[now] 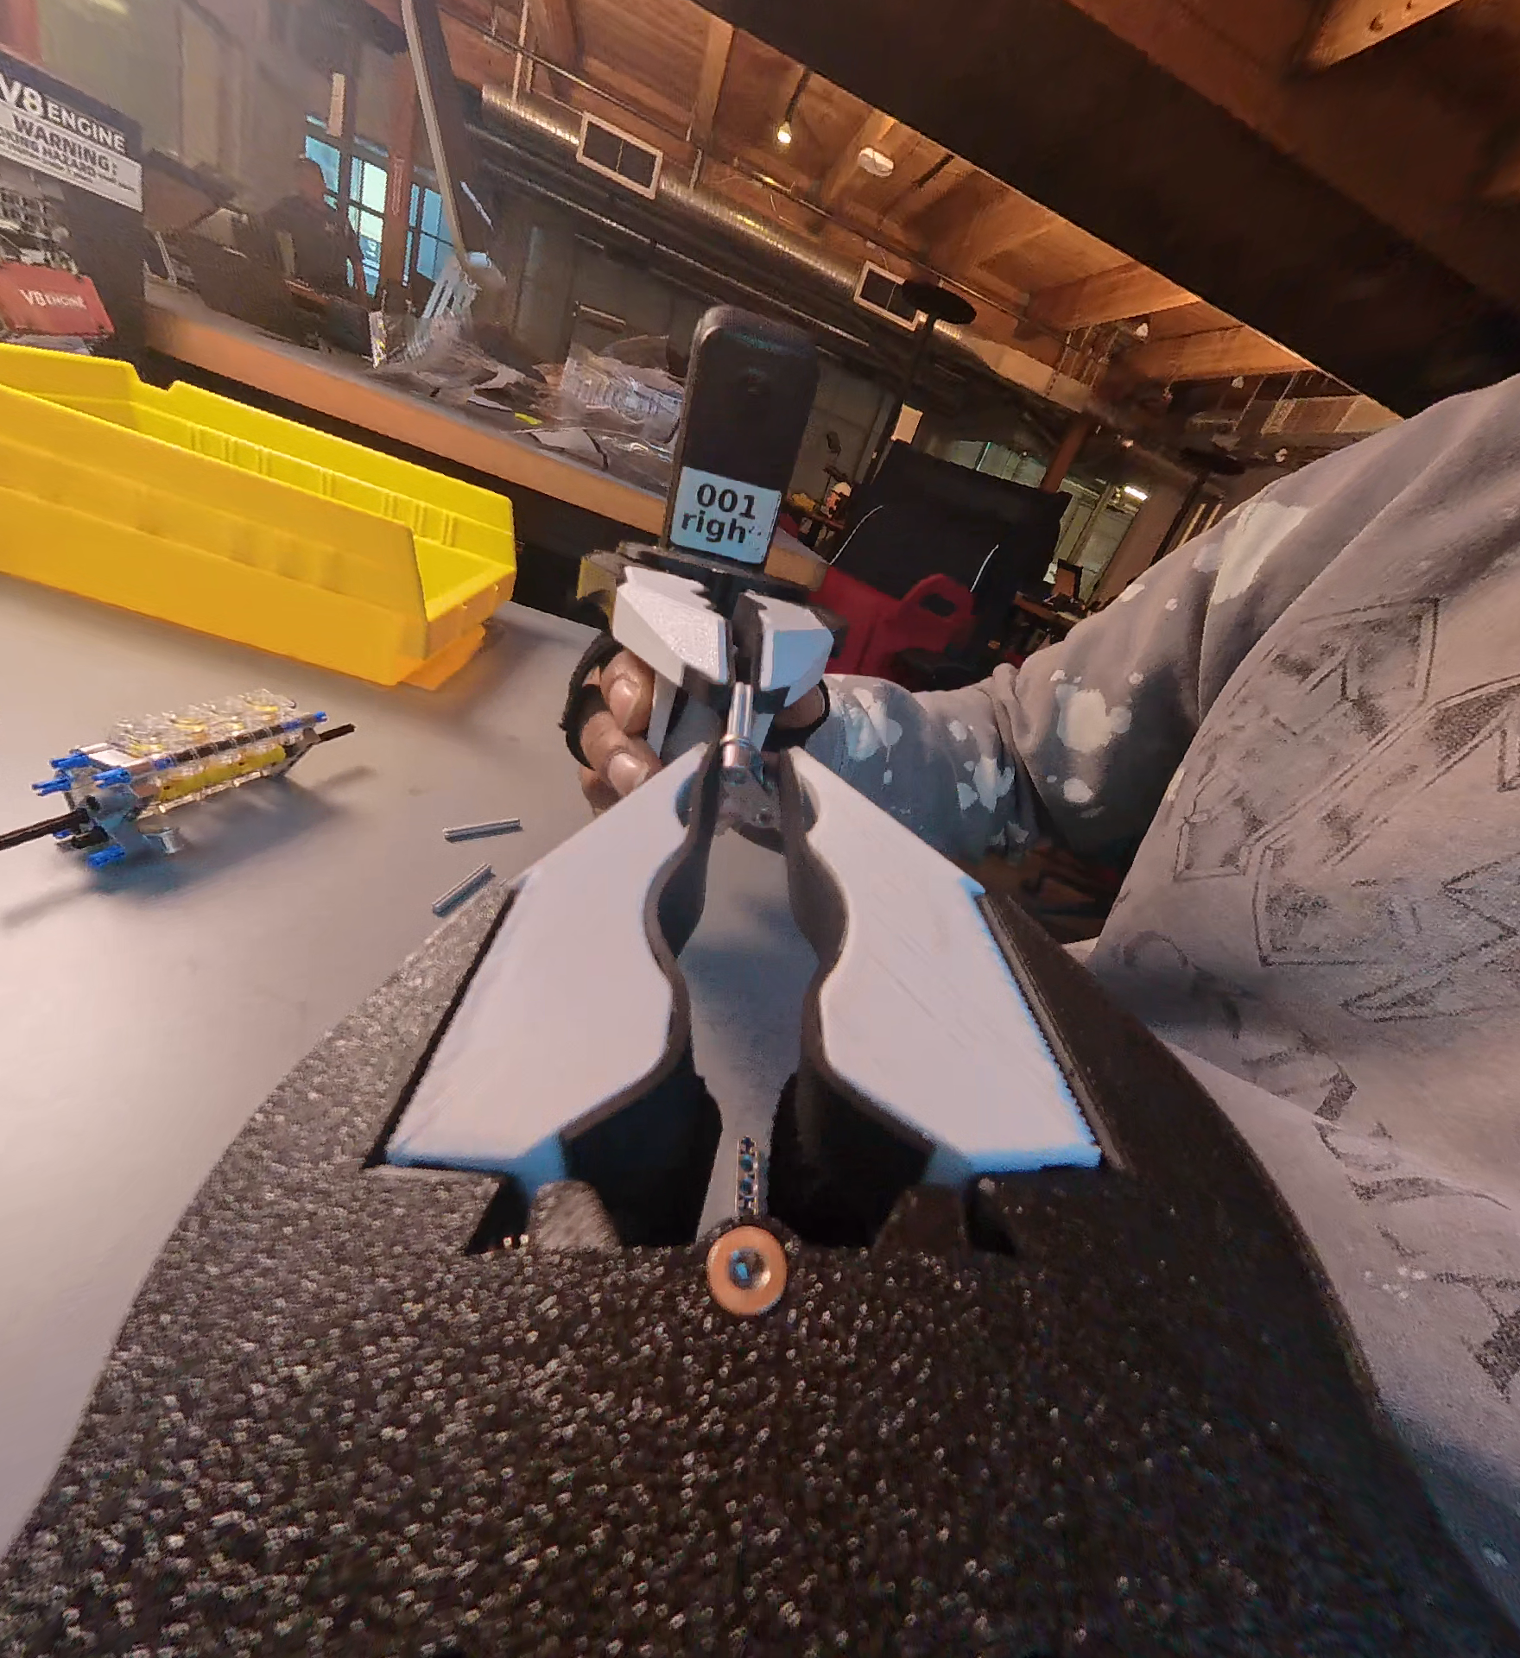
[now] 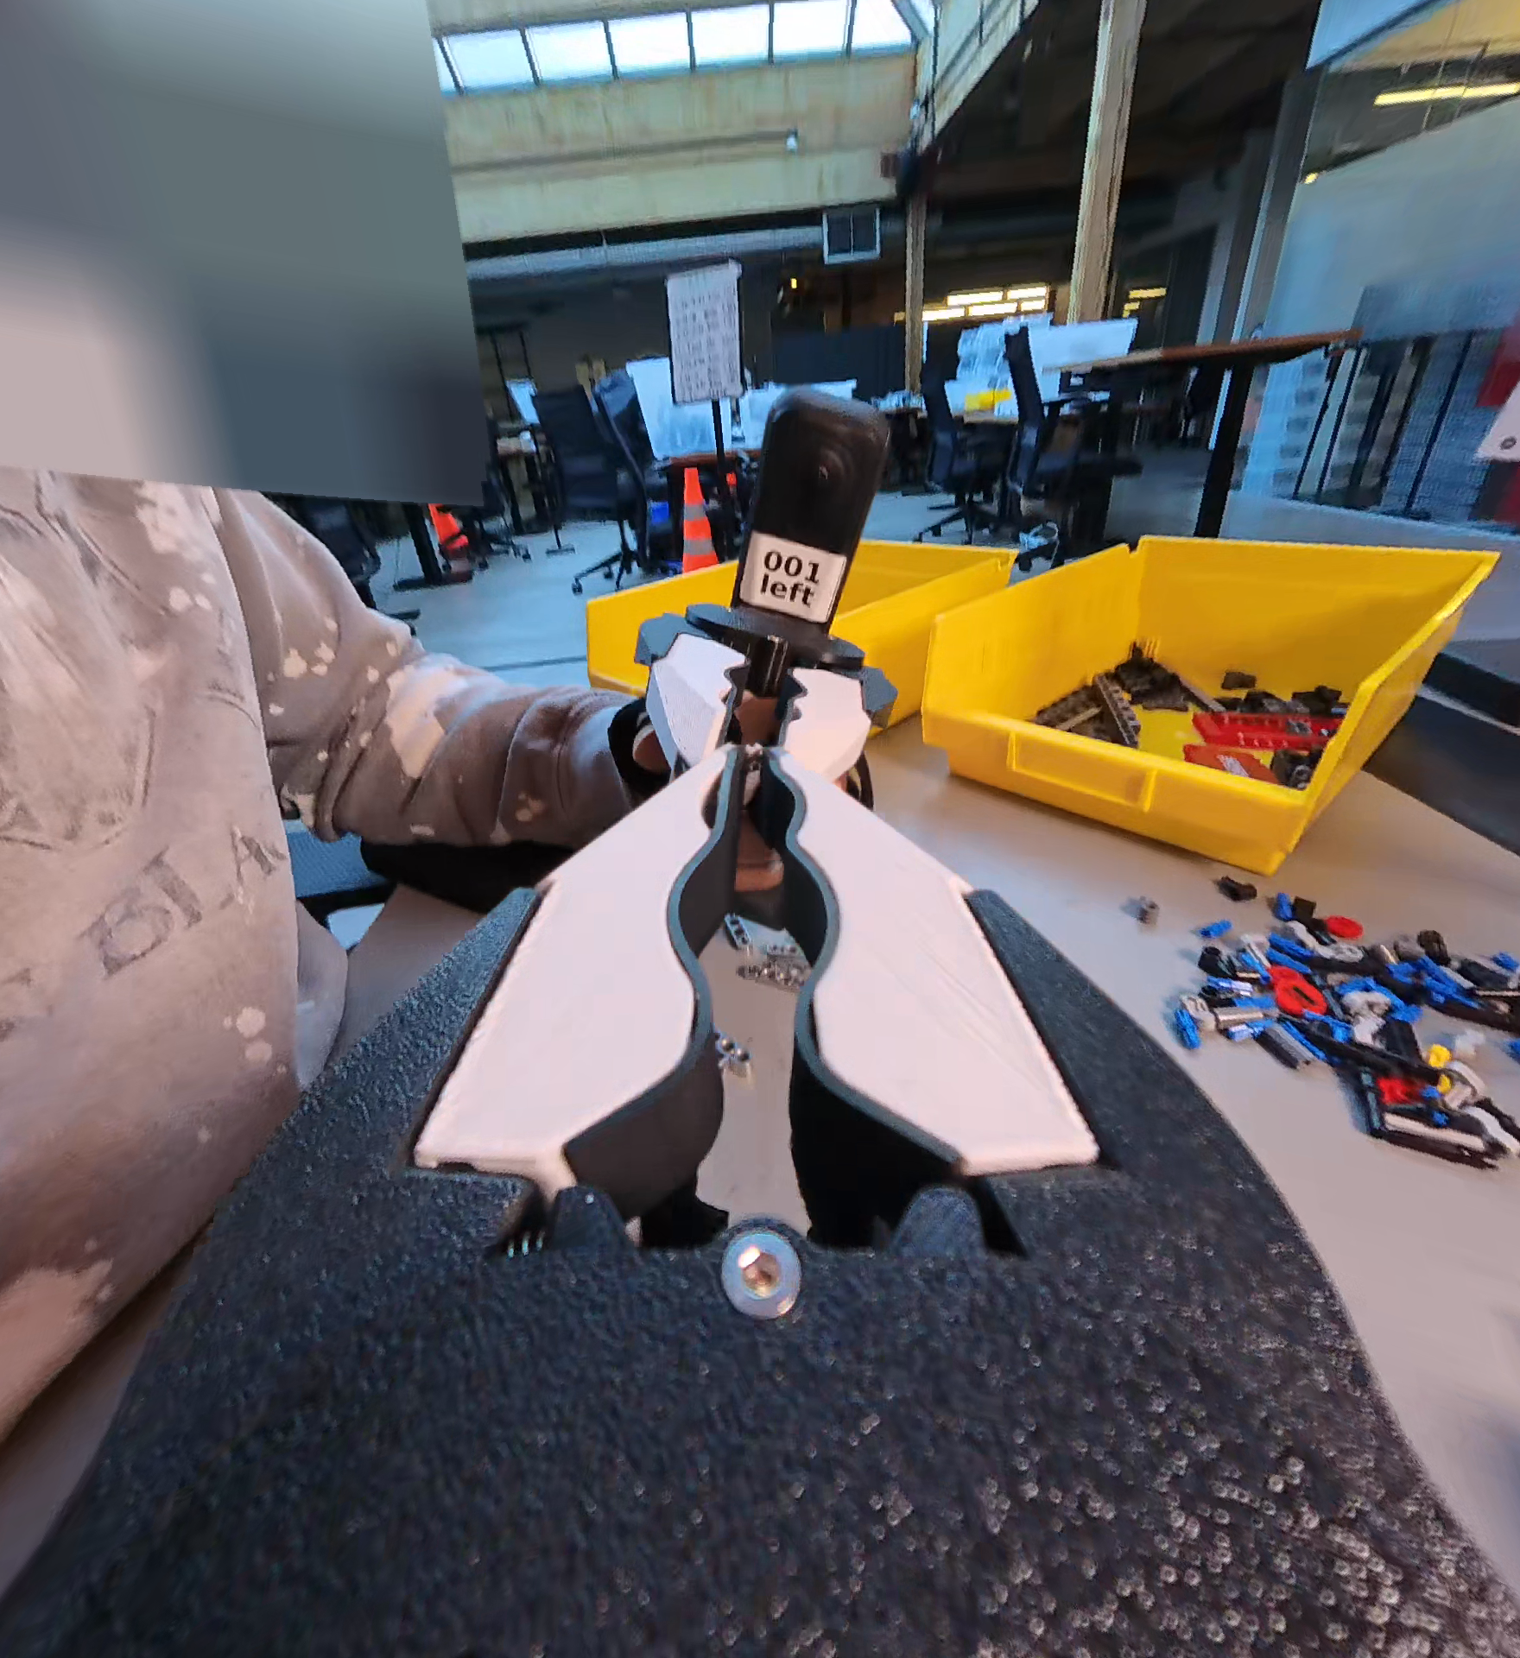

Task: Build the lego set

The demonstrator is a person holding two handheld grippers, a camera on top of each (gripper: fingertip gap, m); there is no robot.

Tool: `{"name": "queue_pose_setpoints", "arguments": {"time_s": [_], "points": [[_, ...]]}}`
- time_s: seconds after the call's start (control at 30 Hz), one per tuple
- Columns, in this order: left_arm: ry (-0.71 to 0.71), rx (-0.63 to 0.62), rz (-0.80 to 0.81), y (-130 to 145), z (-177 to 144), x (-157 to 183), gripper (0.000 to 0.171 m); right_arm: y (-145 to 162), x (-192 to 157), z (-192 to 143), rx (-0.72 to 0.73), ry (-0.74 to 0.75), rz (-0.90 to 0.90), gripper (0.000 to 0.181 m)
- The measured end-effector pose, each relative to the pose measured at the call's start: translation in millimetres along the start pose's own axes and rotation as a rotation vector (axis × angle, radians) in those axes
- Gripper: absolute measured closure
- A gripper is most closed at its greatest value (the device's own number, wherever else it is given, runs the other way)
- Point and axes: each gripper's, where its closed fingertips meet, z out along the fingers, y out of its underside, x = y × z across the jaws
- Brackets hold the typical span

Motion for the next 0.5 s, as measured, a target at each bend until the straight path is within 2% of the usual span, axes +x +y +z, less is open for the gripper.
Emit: {"name": "queue_pose_setpoints", "arguments": {"time_s": [0.1,0.2,0.5], "points": [[0.002,0.026,-0.017,-3.6,-1.5,-0.6,0.161,-5.3,1.3,-1.3,0.054,-0.004,0.016,0.181],[0.010,0.058,-0.024,-9.6,-3.0,1.1,0.164,-3.6,-1.1,-1.5,0.045,-0.008,0.002,0.180],[-0.032,-0.014,0.063,-4.3,-3.3,1.4,0.166,3.1,-4.2,-2.9,-0.024,0.020,-0.086,0.180]]}}
